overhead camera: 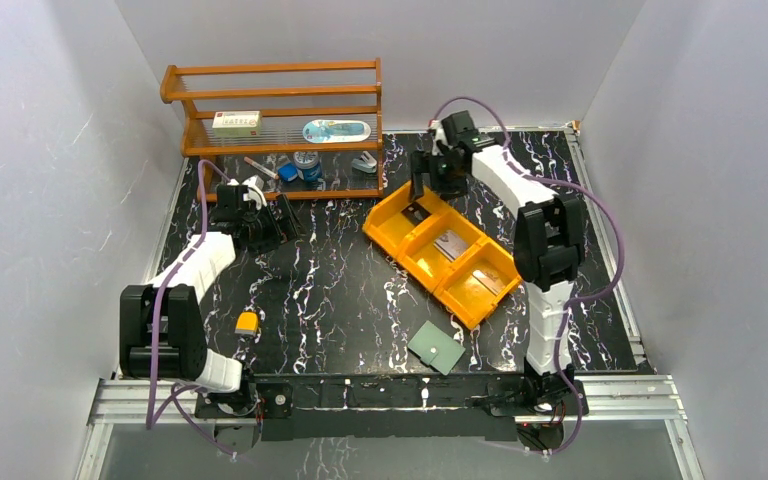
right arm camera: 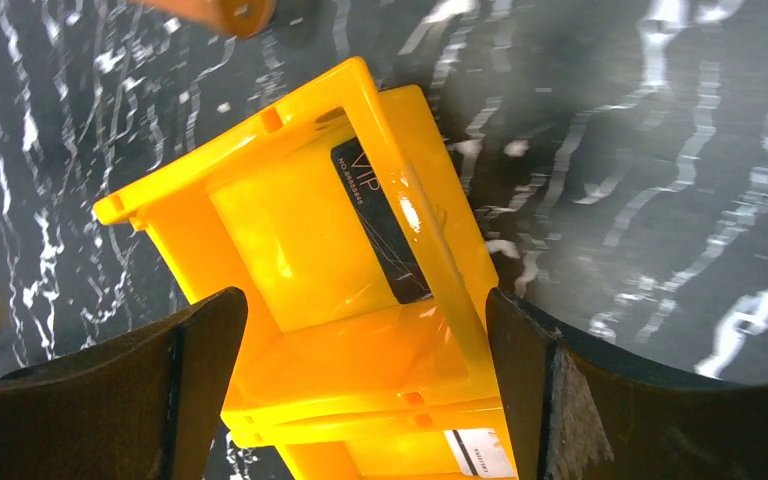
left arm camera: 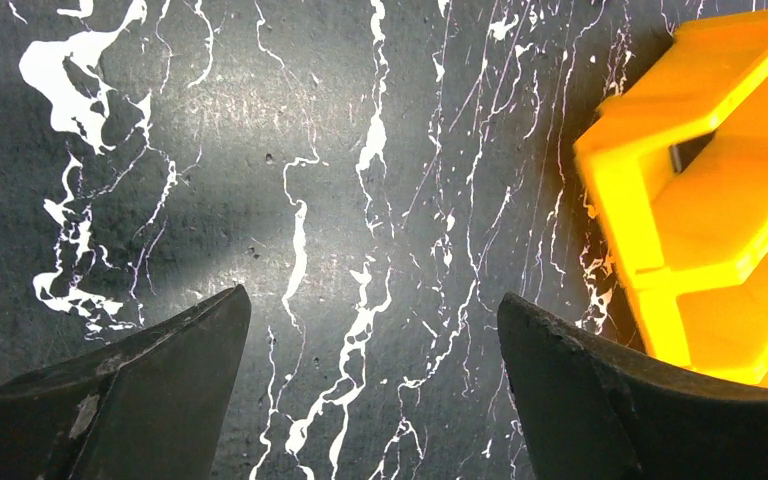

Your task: Take the credit cards out of the card holder

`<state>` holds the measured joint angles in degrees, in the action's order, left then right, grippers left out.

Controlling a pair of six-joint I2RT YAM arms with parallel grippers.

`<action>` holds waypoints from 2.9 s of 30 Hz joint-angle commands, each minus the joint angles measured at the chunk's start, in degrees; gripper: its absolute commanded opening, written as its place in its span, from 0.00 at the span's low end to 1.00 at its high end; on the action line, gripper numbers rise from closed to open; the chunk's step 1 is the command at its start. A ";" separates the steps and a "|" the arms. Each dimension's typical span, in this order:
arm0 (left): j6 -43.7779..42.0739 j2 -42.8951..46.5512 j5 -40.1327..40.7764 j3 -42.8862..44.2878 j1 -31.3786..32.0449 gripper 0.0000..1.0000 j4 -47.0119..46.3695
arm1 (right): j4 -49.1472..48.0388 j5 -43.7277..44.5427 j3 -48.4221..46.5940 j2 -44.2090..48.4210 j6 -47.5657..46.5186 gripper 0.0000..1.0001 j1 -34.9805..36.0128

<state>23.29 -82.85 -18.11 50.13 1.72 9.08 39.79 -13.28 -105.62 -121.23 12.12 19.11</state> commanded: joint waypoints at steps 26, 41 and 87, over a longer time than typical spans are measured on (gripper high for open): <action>-4.74 -8.88 -6.20 13.46 13.90 0.94 -0.24 | 3.01 32.53 41.34 49.80 26.19 0.98 -5.70; -7.50 -20.99 -14.08 22.56 16.77 0.92 0.21 | -1.96 20.62 58.22 58.21 35.64 0.98 -6.73; -6.94 -5.69 7.63 6.13 20.26 0.86 4.44 | -14.23 -10.61 29.73 17.62 16.38 0.98 -6.64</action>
<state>14.96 -92.20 -11.75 57.52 21.65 12.56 27.83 -19.42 -70.91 -100.77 29.87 12.12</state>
